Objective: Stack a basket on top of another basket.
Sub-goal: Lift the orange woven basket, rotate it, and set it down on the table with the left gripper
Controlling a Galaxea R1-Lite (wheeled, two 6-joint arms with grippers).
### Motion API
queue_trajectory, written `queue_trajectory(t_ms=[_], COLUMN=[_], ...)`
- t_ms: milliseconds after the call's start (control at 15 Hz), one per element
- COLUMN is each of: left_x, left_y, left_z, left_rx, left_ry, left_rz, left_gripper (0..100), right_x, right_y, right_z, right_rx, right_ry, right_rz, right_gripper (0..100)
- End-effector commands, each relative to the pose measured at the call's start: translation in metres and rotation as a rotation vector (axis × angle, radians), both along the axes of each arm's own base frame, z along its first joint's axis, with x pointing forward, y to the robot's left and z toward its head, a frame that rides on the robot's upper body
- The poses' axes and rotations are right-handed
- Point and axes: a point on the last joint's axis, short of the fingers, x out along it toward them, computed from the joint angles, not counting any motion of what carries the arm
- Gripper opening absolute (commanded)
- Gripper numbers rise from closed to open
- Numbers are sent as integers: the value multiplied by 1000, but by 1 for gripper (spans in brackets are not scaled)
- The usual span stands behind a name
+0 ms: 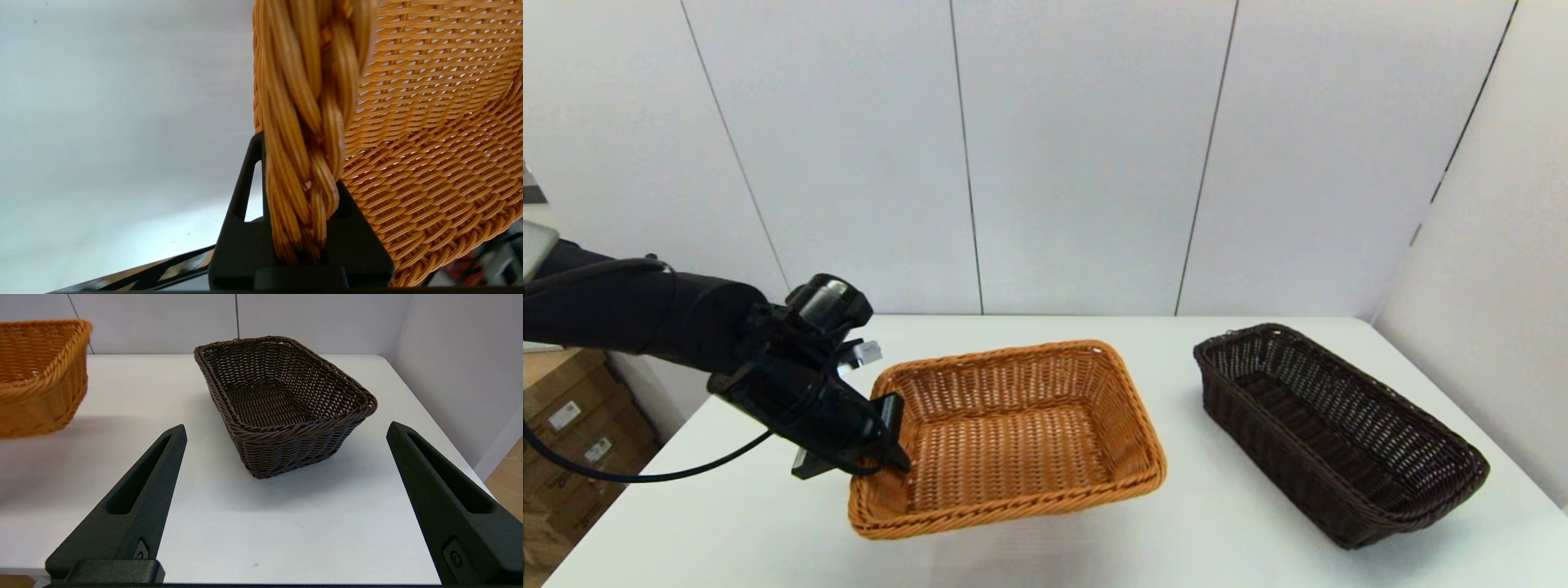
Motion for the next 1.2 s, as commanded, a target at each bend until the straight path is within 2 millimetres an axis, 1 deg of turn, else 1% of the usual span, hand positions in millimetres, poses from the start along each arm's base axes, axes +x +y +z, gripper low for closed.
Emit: queue_trajectory(t_ms=[67,267,400,533,667,733,1067,1200], left_x=[19,42,49,55,58,59,66,67], left_y=[-13,-23,-33,-44,-53,-55,-59,-60], left_z=[-4,-11,-15,-25,-33,-32,-43,-43], left_rx=[24,44,50,55,61,56,48,31], left_ry=[62,125,147,158,169,162,169,165], left_rz=[-46,-54,-75,-94,-114,-116,-121,-124], left_gripper=[0,0,0,0,0,0,0,0], right_x=[0,0,0,0,0,0,0,0], right_y=[0,0,0,0,0,0,0,0], right_z=[0,0,0,0,0,0,0,0], right_rx=[0,0,0,0,0,0,0,0], right_ry=[-2,-2,-2,-1,-2,-1,-1,-2], right_rz=[0,0,0,0,0,0,0,0], right_gripper=[100,100,100,100,100,100,100,100])
